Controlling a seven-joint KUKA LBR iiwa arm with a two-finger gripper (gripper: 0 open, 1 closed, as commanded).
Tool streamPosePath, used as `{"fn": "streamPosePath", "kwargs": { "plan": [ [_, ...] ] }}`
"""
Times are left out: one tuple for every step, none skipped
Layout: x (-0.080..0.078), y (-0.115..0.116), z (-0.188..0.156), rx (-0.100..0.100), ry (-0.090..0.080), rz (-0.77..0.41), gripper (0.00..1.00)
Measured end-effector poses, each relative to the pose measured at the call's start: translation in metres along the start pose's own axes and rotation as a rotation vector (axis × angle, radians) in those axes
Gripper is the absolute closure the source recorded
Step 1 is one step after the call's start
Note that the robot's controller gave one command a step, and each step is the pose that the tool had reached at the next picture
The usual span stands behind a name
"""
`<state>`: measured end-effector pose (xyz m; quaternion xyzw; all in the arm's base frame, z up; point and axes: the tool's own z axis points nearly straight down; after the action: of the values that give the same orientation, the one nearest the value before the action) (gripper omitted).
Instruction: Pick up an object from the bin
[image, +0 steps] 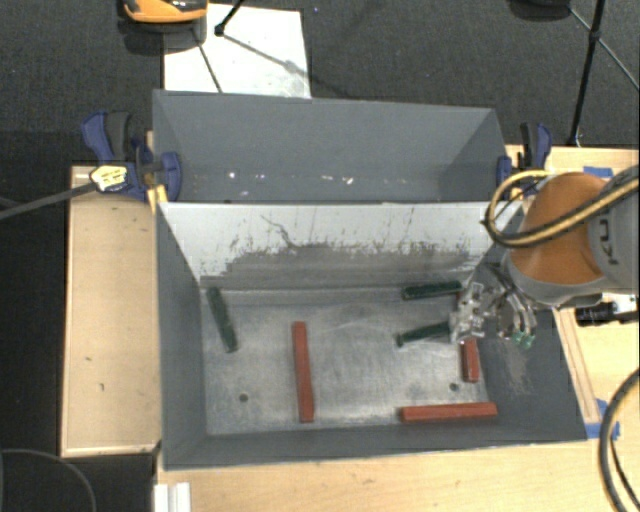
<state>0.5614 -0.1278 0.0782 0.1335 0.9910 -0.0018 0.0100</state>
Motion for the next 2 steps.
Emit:
{"fn": "streamPosePath", "kwargs": {
  "plan": [
    [0.000,0.000,0.000,0.000,0.000,0.000,1.00],
    [0.004,0.027,-0.001,-0.002,0.011,0.042,0.00]
  ]
}}
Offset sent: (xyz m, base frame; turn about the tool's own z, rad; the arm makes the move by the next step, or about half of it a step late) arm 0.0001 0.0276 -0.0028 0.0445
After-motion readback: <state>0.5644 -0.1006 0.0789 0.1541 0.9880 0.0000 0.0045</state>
